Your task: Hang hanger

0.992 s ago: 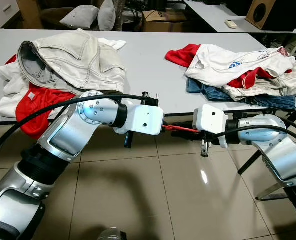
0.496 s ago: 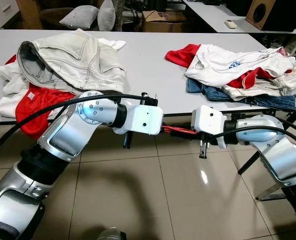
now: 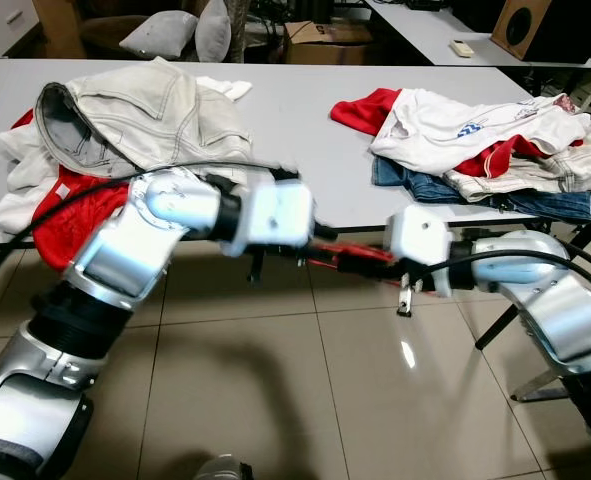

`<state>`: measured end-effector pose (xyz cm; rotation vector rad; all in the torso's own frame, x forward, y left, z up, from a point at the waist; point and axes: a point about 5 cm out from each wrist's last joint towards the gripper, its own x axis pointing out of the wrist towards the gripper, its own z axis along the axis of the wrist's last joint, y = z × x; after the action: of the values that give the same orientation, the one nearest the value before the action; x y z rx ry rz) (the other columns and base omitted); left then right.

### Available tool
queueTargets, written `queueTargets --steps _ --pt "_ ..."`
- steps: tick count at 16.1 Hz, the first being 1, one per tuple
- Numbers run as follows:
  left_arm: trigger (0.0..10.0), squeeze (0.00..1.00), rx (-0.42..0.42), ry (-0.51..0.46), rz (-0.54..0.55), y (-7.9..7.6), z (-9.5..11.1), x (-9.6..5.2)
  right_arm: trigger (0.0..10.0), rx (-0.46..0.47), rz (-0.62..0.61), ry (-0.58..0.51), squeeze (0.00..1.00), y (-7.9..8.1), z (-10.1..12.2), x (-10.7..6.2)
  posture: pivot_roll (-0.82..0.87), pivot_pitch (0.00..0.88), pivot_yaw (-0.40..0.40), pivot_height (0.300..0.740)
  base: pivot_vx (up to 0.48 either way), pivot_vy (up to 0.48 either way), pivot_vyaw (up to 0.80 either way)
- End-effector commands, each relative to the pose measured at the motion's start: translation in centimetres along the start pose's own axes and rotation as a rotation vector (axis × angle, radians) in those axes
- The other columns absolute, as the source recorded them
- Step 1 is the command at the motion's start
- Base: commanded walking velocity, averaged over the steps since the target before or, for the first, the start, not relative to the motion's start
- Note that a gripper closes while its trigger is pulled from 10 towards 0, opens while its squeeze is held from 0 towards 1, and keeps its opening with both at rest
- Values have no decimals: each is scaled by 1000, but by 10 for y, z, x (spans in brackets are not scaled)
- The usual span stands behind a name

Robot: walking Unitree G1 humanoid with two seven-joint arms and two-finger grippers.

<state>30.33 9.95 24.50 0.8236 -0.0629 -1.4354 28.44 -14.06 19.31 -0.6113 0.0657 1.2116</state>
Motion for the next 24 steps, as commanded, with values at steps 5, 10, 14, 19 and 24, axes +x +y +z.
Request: queueTargets --steps 5,10,14,19,24 --pt "10000 0 2 4 54 14 1 -28 0 177 -28 -155 0 2 6 -19 -53 0 -32 740 0 0 0" --pt "10000 0 -53 -79 155 23 5 -40 0 295 -90 -200 0 -1 2 -28 -55 0 -26 740 0 0 0" --pt "10000 0 -84 -138 163 17 7 -32 0 336 -94 -218 0 0 3 -29 -56 0 -31 740 0 0 0" --pt "10000 0 -207 -316 448 34 16 -57 0 537 -336 -215 0 -1 -20 -45 -63 2 -44 740 0 0 0" --pt "10000 0 -206 -280 396 27 8 -52 0 516 -214 -221 0 24 -14 -38 -64 10 -45 740 0 0 0"
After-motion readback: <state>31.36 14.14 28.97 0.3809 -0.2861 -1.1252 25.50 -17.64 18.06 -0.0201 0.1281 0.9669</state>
